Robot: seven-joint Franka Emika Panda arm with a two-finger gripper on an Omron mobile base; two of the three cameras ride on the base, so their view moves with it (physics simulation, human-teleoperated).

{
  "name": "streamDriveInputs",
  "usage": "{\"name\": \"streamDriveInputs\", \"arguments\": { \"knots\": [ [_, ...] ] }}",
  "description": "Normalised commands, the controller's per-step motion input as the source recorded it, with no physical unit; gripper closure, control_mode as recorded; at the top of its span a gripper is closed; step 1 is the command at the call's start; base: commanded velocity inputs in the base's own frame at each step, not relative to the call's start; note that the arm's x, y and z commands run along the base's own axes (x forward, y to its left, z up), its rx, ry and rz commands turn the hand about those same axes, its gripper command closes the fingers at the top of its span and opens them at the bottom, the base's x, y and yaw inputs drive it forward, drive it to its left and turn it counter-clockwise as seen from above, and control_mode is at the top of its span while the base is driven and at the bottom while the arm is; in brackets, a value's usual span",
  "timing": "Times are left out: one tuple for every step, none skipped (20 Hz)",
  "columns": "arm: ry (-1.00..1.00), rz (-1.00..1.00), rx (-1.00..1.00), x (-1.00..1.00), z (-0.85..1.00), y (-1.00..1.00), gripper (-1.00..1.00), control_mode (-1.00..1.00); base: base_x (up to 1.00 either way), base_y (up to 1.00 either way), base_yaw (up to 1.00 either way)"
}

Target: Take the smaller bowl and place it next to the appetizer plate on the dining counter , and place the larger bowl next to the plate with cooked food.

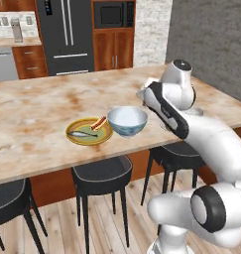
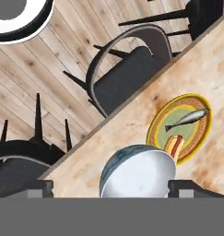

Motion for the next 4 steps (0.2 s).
{"name": "streamDriveInputs", "arguments": {
  "knots": [
    [-0.05,0.32,-0.46,-1.00,0.75,0.10,-1.00,-1.00,0.00,0.00,0.00],
    [-0.04,0.33,-0.48,-0.94,0.73,0.07,-1.00,-1.00,0.00,0.00,0.00],
    [-0.03,0.33,-0.46,-0.91,0.63,0.02,-1.00,-1.00,0.00,0.00,0.00],
    [-0.03,0.28,-0.40,-1.00,0.34,0.00,-1.00,-1.00,0.00,0.00,0.00]
  ]
}}
